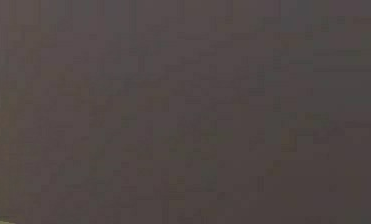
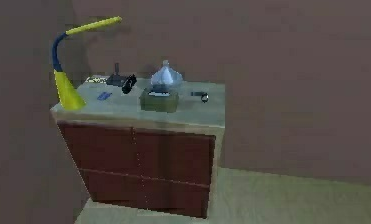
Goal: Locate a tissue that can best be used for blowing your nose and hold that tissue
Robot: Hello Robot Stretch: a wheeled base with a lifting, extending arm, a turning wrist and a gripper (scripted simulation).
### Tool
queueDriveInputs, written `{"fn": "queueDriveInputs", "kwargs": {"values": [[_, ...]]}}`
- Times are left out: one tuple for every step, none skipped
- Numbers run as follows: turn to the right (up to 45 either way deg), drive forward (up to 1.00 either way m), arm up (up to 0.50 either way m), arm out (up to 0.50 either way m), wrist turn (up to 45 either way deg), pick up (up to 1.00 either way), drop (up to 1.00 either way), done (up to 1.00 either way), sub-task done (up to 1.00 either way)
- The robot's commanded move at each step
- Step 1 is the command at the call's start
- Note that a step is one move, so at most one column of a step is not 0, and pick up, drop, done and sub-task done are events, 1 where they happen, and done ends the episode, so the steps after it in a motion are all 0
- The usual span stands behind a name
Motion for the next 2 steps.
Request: {"fn": "queueDriveInputs", "kwargs": {"values": [[45.0, 0.00, 0.00, 0.00, 0.0, 0.00, 0.00, 0.00, 0.00], [45.0, 0.00, 0.00, 0.00, 0.0, 0.00, 0.00, 0.00, 0.00]]}}
